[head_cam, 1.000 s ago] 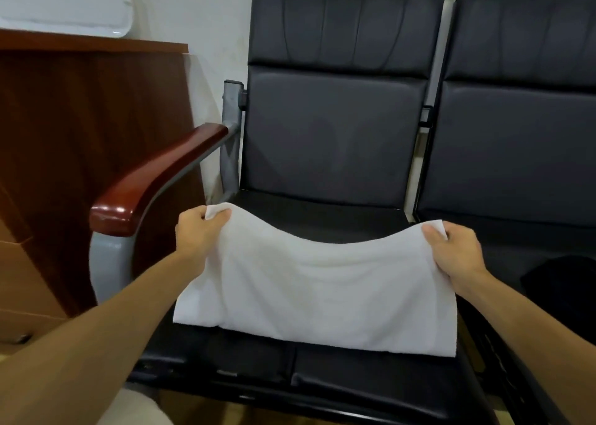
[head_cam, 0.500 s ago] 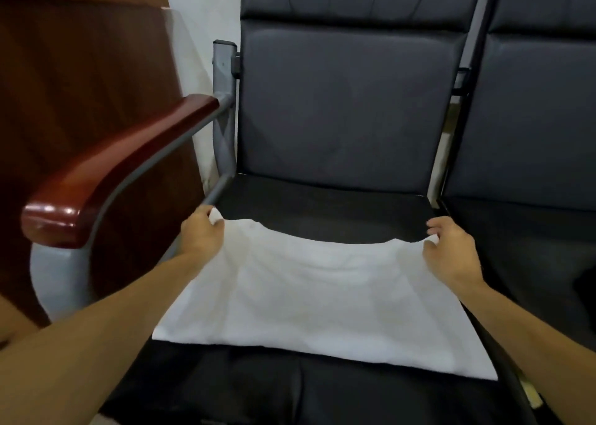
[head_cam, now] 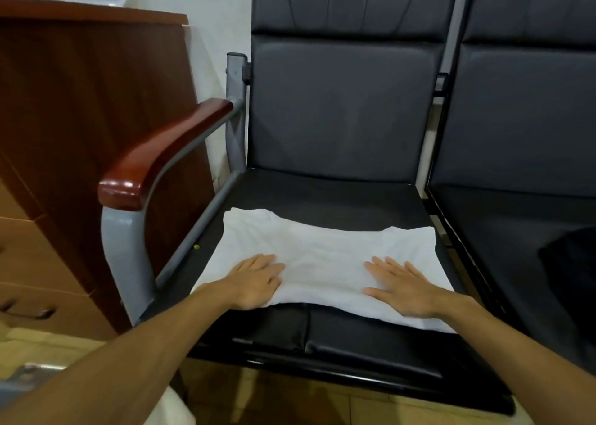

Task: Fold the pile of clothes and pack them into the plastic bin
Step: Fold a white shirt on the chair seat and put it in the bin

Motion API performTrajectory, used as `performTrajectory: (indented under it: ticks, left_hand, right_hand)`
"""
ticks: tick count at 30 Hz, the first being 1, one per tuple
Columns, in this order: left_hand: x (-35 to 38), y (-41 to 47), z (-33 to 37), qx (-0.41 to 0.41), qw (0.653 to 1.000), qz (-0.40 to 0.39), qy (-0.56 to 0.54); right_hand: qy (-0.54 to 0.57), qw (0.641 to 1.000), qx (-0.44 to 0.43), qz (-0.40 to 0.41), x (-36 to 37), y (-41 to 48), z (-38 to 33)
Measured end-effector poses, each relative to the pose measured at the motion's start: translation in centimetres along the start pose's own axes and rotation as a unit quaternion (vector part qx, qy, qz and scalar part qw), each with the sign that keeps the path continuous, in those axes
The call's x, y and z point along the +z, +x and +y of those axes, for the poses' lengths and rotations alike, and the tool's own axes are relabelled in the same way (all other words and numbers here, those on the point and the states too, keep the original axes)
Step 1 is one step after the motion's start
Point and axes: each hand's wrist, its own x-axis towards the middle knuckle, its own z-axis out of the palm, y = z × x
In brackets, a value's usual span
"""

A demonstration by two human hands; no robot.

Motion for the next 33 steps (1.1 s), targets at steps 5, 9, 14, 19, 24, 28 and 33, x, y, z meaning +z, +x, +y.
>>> performTrajectory:
  ticks: [5,9,14,19,24,28,33]
  left_hand:
    - [-0.8,-2.7,0.1,0.032,0.998,-0.052,-0.022]
    - [-1.9,-4.9,-0.7,0.052,0.993,-0.011,-0.110]
    - [-2.5,-4.0,-2.6,-0.163,0.962,0.170,-0.138]
    - [-2.5,-3.8,-3.1,-0.283,0.946,0.156,-0.035]
    - [-2.6,-2.6,-2.5,-0.245,0.964,0.099,0.010]
    - [-3.3,-2.4,-0.3,-0.234,0.946,0.151,-0.168]
    - [-5.2,-2.6,3.4,-0.165,0.798,0.121,-0.567]
  right_hand:
    - [0.054,0.998,-0.015,-0.036,-0.6,-3.6,-1.1]
    - [0.080,0.996,-0.016,-0.032,-0.6,-5.1,-1.0]
    - [0.070,0.996,-0.010,0.057,-0.4,-4.3,-0.6]
    - [0.091,0.982,0.024,0.162,-1.2,-3.1,-0.3]
    - [0.132,0.960,0.106,0.224,-1.9,-2.1,1.6]
    - [0.148,0.933,0.170,0.280,-2.1,-2.1,3.6]
    - [0.199,0.909,0.200,0.307,-2.5,-3.1,5.6]
